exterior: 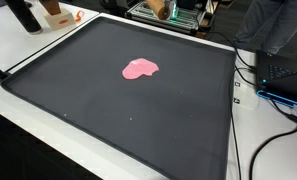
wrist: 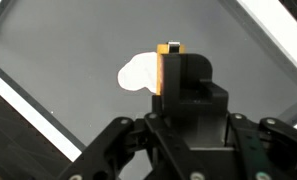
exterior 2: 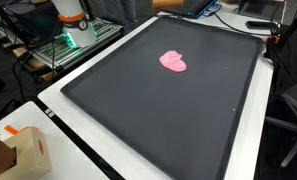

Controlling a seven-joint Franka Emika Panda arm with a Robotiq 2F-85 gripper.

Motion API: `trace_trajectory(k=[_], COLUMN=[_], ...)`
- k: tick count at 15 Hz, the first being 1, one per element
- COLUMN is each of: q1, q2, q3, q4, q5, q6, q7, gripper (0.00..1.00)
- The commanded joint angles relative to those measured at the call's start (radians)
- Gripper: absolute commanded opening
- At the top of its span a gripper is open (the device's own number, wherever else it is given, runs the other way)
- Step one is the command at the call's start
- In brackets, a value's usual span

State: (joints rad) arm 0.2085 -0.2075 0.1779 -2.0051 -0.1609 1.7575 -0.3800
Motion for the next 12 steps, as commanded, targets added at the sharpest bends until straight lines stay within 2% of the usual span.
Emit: trace_trajectory(k=[1, 12], q1=[0.010, 0.017], q2=[-0.013, -0.030], q3=[0.004, 0.007], q4=[0.003, -0.007], q5=[-0.001, -0.001], q6=[-0.013, -0.023], q7=[-0.003, -0.014], gripper=[0.48, 0.48])
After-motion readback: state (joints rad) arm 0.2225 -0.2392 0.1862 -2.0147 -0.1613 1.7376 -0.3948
